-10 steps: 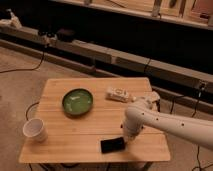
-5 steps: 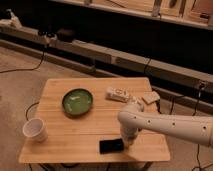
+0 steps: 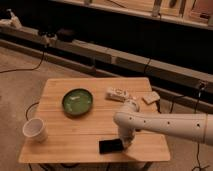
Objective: Push the eraser across the table
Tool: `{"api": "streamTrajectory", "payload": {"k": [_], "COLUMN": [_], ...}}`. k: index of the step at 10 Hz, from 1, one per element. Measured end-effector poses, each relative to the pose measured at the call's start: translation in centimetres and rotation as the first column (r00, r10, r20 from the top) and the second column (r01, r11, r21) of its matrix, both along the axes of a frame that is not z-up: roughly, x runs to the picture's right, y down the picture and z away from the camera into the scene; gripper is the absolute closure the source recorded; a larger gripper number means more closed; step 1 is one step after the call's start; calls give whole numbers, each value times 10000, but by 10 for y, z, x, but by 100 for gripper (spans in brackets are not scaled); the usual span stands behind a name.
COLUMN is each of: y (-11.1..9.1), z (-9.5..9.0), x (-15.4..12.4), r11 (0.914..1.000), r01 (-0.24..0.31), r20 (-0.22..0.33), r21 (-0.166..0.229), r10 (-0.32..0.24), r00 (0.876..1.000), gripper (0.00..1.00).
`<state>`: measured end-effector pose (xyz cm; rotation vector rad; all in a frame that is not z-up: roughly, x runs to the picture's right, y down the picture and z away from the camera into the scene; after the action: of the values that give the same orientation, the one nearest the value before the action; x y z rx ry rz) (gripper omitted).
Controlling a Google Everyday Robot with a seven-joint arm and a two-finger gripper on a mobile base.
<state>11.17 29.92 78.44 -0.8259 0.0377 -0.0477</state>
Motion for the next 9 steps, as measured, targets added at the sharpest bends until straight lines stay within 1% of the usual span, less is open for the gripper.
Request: {"api": "streamTrajectory", "payload": {"k": [4,7,9], "y": [-11,-10,-8], "z": [5,3,0], "x": [-19,-34,-39], "r11": [9995,9991,9991], "r01": [-50,-62,-17], "r20": [256,739,1001], "r21": [314,411,421], "r10": [42,31,-25], "r00": [9997,9973,9950], "gripper": [98,98,98]}}
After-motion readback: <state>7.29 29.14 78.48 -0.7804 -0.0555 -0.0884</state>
